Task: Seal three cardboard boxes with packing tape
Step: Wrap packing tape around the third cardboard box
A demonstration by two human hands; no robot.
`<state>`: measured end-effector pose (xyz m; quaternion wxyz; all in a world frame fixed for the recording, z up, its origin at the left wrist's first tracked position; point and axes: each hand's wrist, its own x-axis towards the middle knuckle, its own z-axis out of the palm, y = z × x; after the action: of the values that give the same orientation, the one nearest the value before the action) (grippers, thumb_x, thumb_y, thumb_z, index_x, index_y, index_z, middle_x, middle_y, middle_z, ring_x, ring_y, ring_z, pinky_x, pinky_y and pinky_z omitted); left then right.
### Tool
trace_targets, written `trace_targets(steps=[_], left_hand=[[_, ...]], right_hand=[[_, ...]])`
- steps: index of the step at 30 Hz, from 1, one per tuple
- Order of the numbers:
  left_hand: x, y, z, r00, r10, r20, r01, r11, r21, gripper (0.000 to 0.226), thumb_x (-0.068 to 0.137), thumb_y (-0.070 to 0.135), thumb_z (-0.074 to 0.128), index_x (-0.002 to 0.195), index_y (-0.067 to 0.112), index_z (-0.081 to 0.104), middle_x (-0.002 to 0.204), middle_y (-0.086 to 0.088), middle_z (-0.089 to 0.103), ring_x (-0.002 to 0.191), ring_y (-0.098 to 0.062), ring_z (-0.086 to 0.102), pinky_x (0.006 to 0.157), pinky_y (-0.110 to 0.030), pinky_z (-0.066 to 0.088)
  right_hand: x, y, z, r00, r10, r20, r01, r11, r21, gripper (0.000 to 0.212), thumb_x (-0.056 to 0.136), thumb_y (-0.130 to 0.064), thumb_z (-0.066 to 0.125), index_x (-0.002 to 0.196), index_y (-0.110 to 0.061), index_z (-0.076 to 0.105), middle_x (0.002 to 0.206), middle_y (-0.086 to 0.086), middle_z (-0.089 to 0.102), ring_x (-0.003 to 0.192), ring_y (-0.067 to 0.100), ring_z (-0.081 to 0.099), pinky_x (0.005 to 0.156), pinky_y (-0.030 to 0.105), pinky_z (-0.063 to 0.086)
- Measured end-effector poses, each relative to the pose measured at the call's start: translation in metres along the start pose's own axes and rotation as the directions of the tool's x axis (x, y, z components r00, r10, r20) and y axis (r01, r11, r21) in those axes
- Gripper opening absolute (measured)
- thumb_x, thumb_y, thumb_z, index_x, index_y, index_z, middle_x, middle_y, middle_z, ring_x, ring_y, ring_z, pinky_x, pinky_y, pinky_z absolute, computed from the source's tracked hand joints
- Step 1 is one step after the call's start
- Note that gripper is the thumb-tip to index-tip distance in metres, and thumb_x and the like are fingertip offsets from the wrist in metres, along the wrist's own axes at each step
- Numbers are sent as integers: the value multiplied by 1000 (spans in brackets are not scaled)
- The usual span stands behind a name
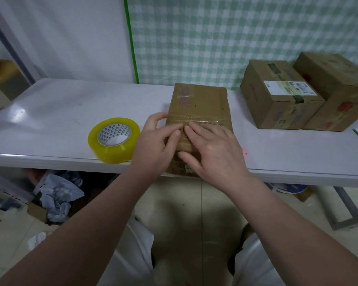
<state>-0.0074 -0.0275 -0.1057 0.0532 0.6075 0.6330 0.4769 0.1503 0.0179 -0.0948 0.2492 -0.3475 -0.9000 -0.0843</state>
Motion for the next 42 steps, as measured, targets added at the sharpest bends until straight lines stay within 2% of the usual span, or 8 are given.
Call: trace_targets(steps=[3,8,14,22,29,34,39,42], left_hand=[[-9,3,3,997,26,66,-37,983,179,46,94,38,34,129,21,60,143,-4,46,120,-17,52,93,-31,47],[-13,9,5,989,9,147,-65,922,381,60,92,45,21,141,22,45,151,2,38,125,-19,51,91,-37,51],[-6,-8,-6,996,-87,-24,90,978,188,54,96,34,29,142,10,41,146,-10,44,134,-21,38,109,-27,25],[1,-59,-29,851,-512,118,272,621,735,63,86,12,54,144,22,31,129,-11,54,124,-33,47,114,-54,16],[7,-42,-50,940,-342,-12,334,908,255,69,82,5,66,144,20,40,138,-13,51,124,-31,47,99,-34,37],[0,7,-59,944,-329,12,323,920,-221,66,83,4,69,134,36,43,106,-11,61,85,-20,62,81,-43,54],[-13,42,-65,964,-264,27,259,916,-307,63,82,4,70,127,40,45,93,-5,57,69,-3,57,62,-18,49],[-20,51,-71,965,-258,45,260,921,-290,62,80,10,73,124,44,45,93,-6,57,73,-9,58,65,-24,50]], right_hand=[[-2,-4,1,1000,14,16,-13,1000,-27,56,85,-48,51,124,-11,64,127,4,64,113,26,60,99,42,43],[-5,-8,5,999,40,4,-39,997,-70,49,89,-42,50,126,-12,62,129,3,63,117,26,58,101,42,43],[-2,3,6,998,62,23,-60,994,-87,57,89,-51,49,131,-14,58,135,2,59,119,29,56,102,44,38],[5,5,4,983,158,96,-156,987,-30,62,89,-58,37,137,-21,51,141,-2,52,124,27,48,105,41,21],[13,-4,-15,954,297,-50,-267,912,311,45,91,-41,48,129,-19,60,127,-3,63,121,24,46,99,35,31],[33,-21,-34,955,295,14,-265,834,484,35,93,-34,58,125,-22,64,125,-4,64,120,19,43,87,16,24],[47,-30,-49,947,287,146,-312,704,638,32,90,-36,63,121,-28,65,122,-10,63,113,7,50,93,22,38],[47,-31,-54,938,303,168,-331,641,693,11,87,-31,68,97,-28,72,96,-17,67,85,-3,56,70,11,41]])
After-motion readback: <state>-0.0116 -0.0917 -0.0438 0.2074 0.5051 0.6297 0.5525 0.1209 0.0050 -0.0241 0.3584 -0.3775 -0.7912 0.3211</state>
